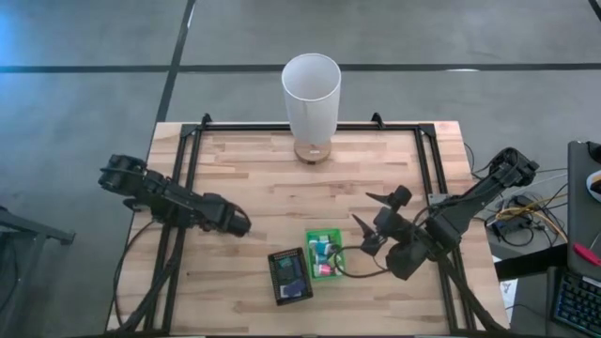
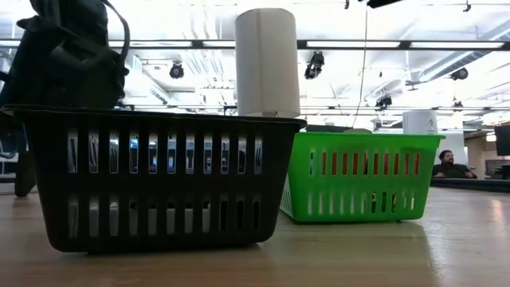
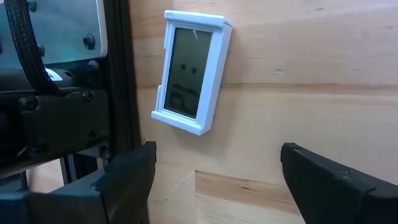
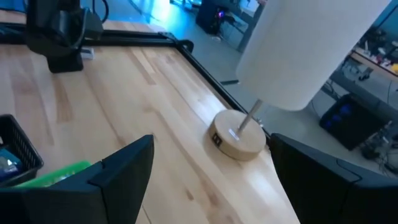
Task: Pick & Place Office items
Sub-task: Put the white digital clock into the black bin
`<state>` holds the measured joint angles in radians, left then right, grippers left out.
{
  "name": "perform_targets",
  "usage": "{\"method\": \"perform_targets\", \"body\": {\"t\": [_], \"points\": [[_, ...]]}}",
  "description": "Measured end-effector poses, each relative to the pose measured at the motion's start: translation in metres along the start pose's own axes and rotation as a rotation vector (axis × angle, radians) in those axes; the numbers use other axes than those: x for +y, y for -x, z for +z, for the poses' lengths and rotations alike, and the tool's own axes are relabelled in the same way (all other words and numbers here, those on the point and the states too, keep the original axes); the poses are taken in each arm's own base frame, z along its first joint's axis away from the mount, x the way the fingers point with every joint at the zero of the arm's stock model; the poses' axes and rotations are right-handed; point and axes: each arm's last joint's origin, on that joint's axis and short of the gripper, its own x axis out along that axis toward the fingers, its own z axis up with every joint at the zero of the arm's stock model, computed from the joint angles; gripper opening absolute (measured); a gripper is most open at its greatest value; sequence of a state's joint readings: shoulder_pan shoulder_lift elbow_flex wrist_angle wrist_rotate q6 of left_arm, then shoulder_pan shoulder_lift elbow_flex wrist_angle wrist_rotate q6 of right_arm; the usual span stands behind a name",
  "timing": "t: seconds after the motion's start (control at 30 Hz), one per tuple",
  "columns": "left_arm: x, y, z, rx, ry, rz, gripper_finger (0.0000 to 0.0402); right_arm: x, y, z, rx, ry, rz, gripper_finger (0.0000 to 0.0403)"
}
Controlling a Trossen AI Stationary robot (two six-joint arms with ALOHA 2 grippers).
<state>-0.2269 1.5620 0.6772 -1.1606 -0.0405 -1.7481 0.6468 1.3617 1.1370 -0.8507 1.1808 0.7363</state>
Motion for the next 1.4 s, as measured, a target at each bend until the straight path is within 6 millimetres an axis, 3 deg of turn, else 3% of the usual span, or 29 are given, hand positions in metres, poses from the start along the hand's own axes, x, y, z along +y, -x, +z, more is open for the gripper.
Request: {"method": "perform_targets", "body": {"t": [0.57, 0.87, 1.1, 1.4], "points": [[-0.005, -0.001, 0.008, 0.005, 0.026, -0.029, 0.0343, 0.002, -0.002, -0.005, 0.001, -0.025, 0.005, 0.0313], [-0.024, 0.02, 0.007, 0.001, -0.056, -0.184, 0.0344, 0.004, -0.003, -0.009, 0.006, -0.034, 0.014, 0.0313], [-0.036, 0.031, 0.007, -0.039, -0.352, -0.303, 0.0344, 0.005, -0.003, -0.011, 0.041, -0.031, 0.052, 0.0313], [-0.033, 0.03, 0.003, 0.0, -0.834, -0.308, 0.0344, 0.005, -0.003, -0.011, 0.042, -0.01, 0.054, 0.0313]]}}
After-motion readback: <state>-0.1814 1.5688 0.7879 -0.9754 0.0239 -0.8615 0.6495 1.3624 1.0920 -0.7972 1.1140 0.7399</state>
